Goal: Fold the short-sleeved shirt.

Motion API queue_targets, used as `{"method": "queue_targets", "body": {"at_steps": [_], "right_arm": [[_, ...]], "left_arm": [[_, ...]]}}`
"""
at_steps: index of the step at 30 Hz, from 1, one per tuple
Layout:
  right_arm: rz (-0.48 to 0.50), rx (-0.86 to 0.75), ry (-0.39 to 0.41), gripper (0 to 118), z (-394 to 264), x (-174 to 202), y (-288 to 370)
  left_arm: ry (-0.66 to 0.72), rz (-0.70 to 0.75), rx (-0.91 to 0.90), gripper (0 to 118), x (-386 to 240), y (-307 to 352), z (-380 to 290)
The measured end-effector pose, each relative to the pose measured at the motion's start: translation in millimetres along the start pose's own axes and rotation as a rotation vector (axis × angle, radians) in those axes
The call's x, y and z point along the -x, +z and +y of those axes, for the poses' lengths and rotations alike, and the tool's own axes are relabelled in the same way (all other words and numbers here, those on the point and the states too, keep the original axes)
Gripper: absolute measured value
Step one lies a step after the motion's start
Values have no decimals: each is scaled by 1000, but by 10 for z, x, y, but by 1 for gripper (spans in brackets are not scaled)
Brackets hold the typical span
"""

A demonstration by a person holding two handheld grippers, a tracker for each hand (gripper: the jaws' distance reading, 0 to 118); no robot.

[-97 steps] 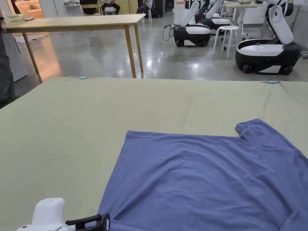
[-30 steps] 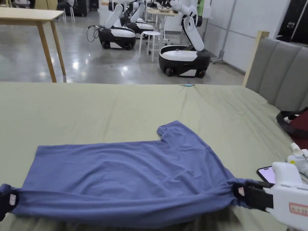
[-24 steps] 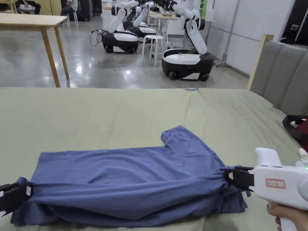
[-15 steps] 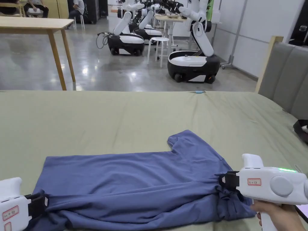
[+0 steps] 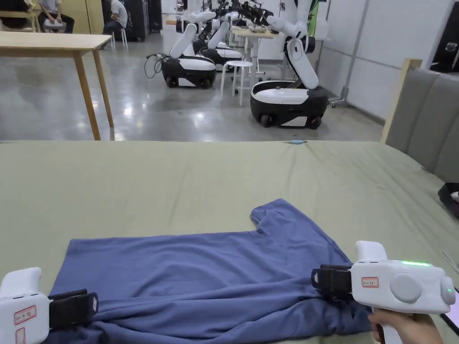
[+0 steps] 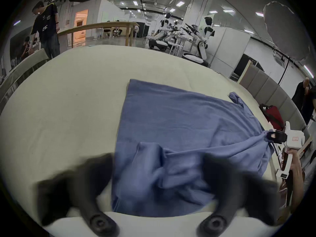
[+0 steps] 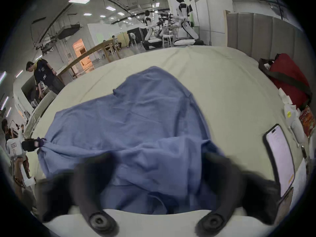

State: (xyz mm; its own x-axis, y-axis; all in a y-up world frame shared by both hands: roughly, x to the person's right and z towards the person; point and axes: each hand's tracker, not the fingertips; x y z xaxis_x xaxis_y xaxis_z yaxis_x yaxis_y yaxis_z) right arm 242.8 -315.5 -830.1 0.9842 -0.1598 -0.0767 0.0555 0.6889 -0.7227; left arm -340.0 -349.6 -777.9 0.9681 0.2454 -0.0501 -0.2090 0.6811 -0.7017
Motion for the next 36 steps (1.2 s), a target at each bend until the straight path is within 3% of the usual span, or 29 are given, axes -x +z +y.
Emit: {"method": "queue_targets", "body": {"at_steps": [1,5,8,10,12,13,14,15,17,23,24,25,27,28,29,30,33,36], "right_arm": [[20,-92,-3,113,26,-25,219],[10,-198,43,109,-45,35,1065],[92,-290,61,107,-356,127,1752],[157,-309,42,90,-626,187,2060],[145,-300,34,29,-888,246,2209],[119,-282,26,11,-966,347,2237],[107,-287,16,10,-1096,388,2265],[104,-270,-8,8,-1190,409,2280],[155,-241,-74,1,-1326,328,2237],[168,-234,-89,0,-1320,215,2221],[182,-238,-81,0,-1312,218,2230],[208,-254,-77,0,-1313,225,2238],[227,-251,-73,0,-1283,199,2243],[227,-257,-63,0,-1281,190,2244],[214,-262,-41,0,-1308,394,2286],[212,-260,-34,0,-1311,400,2287],[215,-250,-28,0,-1326,437,2301],[206,-234,-25,0,-1356,432,2295]], "left_arm": [[16,-19,-53,114,-7,181,11],[-1,-32,-188,115,4,745,42],[24,-88,-276,115,-93,1286,-190],[62,-142,-298,112,-125,1584,-489],[97,-137,-318,92,-124,1777,-788],[97,-130,-315,71,-129,1843,-929],[106,-111,-317,21,-132,1898,-1078],[110,-62,-314,0,-134,1914,-1171],[122,-2,-307,0,-127,1929,-1325],[115,-17,-260,0,200,1655,-1144],[120,-23,-267,1,238,1577,-993],[121,-24,-253,15,275,1472,-842],[119,2,-151,97,116,1269,-591],[132,32,-128,118,158,1087,-518],[138,36,-89,115,202,916,-451],[66,42,-111,115,248,785,-440],[90,119,-12,116,249,489,-355],[104,104,33,115,316,174,-233]]}}
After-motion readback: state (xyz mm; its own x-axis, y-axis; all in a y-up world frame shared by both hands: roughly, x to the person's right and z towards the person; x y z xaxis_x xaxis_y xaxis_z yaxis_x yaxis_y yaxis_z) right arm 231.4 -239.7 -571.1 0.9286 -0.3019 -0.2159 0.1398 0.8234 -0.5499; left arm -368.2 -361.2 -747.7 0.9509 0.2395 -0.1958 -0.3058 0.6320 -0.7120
